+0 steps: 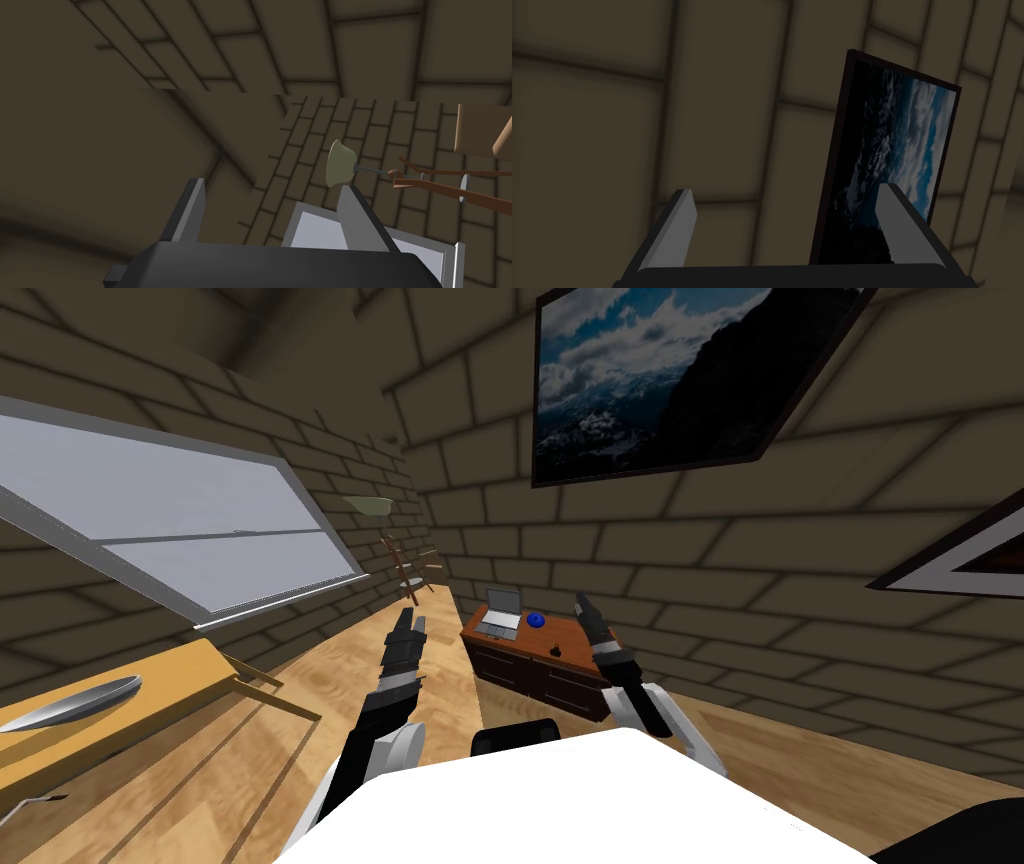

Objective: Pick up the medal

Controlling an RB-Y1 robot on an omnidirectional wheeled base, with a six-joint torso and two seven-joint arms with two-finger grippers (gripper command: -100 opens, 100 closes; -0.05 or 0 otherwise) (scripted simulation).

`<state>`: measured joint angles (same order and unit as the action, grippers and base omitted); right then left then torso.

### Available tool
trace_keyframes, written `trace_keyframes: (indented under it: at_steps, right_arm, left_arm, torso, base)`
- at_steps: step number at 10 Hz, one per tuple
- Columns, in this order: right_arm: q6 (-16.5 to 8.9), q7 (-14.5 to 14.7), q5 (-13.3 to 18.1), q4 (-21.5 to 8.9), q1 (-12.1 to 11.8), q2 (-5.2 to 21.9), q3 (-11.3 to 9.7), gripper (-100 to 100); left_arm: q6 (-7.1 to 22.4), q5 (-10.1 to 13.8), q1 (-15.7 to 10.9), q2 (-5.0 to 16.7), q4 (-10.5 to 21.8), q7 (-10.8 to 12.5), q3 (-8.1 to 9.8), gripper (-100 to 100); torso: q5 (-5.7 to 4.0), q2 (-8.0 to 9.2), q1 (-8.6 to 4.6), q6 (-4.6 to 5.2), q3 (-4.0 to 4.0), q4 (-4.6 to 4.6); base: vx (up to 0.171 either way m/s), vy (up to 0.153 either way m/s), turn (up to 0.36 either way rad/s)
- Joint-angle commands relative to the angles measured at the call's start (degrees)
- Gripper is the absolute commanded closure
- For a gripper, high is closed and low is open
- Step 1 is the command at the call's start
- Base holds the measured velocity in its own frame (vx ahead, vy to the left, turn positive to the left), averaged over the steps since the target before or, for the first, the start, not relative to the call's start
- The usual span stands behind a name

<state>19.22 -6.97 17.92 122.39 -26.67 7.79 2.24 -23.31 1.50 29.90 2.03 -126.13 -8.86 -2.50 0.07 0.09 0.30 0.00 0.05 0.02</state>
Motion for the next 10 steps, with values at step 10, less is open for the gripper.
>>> trace_keyframes:
  at_steps: [10]
  right_arm:
    - [-5.0,3.8,15.4,-16.4,2.9,1.1,0.5,-100]
  left_arm:
    - [0.0,0.0,0.0,0.0,0.0,0.0,0.0,0]
  torso:
    - [0.01,-0.06,-0.01,0.0,-0.03,-0.01]
  base:
    - [-0.024,0.09,-0.001]
